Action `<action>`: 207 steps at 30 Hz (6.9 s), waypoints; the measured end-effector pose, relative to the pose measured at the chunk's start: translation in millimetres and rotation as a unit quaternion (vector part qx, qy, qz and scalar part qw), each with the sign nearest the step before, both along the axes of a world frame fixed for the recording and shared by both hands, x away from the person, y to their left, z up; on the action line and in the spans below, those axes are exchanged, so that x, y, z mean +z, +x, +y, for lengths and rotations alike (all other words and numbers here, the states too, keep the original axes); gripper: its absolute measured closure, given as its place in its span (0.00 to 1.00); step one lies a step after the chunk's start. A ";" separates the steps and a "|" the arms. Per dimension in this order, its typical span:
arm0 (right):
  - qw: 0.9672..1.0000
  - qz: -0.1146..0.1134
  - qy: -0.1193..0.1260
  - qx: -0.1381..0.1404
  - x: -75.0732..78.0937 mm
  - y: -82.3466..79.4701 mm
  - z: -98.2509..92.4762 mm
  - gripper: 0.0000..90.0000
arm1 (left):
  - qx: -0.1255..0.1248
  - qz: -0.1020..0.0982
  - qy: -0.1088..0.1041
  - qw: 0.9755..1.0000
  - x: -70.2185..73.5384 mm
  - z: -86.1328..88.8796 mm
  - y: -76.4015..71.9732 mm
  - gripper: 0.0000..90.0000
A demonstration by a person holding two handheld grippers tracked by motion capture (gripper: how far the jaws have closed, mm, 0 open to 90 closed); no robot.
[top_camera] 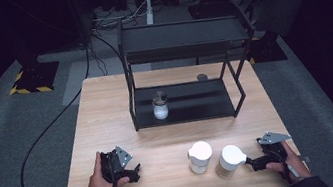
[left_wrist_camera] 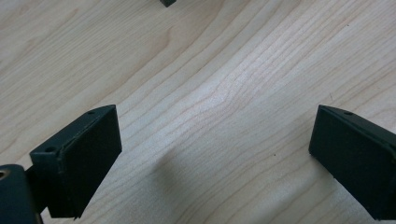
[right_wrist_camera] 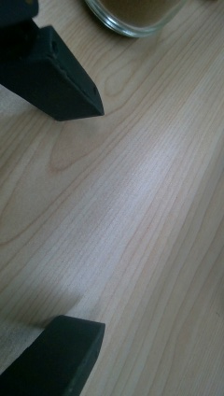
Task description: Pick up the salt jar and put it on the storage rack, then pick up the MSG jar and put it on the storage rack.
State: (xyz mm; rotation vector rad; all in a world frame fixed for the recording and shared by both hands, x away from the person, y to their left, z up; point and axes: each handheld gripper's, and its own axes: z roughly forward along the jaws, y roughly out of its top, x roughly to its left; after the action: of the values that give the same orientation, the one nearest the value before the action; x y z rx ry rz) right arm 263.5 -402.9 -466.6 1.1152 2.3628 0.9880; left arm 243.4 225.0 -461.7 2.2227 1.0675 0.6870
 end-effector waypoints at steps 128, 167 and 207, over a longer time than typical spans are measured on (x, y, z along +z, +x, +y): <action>0.976 -0.003 -0.021 0.218 131.7 -5.0 80.8 0.02 | 0.016 0.060 -0.087 0.994 -5.8 37.5 16.5 0.00; 0.961 0.038 -0.074 0.264 150.1 35.5 160.5 0.03 | 0.016 0.060 -0.088 0.994 -5.9 37.5 16.3 0.00; 0.951 0.098 -0.152 0.249 145.9 59.8 216.6 0.16 | 0.016 0.060 -0.088 0.994 -6.0 37.4 16.3 0.00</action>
State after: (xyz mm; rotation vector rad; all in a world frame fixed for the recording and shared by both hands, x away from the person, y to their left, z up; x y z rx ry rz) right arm 323.3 -186.3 -320.7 0.5288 2.9142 0.6358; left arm 259.7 262.5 -467.7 2.1202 1.1778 0.4579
